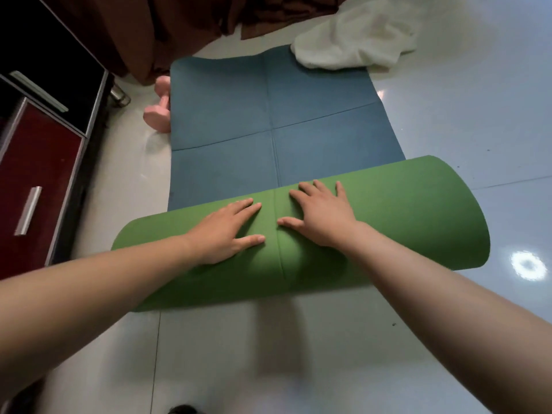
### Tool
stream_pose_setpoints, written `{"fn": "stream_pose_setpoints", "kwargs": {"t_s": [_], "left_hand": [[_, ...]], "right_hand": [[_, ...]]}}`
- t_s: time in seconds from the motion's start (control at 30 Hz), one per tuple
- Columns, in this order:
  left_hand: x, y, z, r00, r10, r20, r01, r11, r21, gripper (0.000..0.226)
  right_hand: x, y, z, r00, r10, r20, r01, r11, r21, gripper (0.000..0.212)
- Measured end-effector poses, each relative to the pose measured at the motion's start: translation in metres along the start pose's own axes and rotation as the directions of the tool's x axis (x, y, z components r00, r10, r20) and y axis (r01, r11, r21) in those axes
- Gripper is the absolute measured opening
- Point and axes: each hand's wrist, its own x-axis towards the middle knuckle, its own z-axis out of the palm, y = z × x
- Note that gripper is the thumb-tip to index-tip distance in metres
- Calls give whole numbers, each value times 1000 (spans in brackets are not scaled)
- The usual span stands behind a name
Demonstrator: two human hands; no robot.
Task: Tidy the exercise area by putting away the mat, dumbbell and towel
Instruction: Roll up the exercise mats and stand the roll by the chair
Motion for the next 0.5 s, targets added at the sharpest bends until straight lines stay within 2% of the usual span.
{"fn": "stream_pose_setpoints", "kwargs": {"t_s": [0.13, 0.2, 0.27, 0.4, 0.5], "left_hand": [[-2, -12, 18, 994, 22, -108, -20, 1000, 21, 101], [2, -18, 24, 992, 28, -121, -26, 999, 23, 105], [12, -25, 28, 991, 42, -125, -40, 999, 15, 106], [37, -37, 23, 985, 63, -159, -70, 997, -39, 86], [49, -45, 12, 986, 55, -160, -67, 995, -69, 69]], "right_hand": [[17, 0, -13, 999, 17, -28, -17, 1000, -3, 71], [8, -5, -15, 997, -9, -75, 8, 1000, -6, 67], [-5, -9, -12, 997, -46, -58, 44, 999, -24, 69], [-18, -13, -7, 998, -60, 30, 63, 992, -112, 88], [-12, -22, -15, 993, -15, 121, 36, 985, -168, 109]]}}
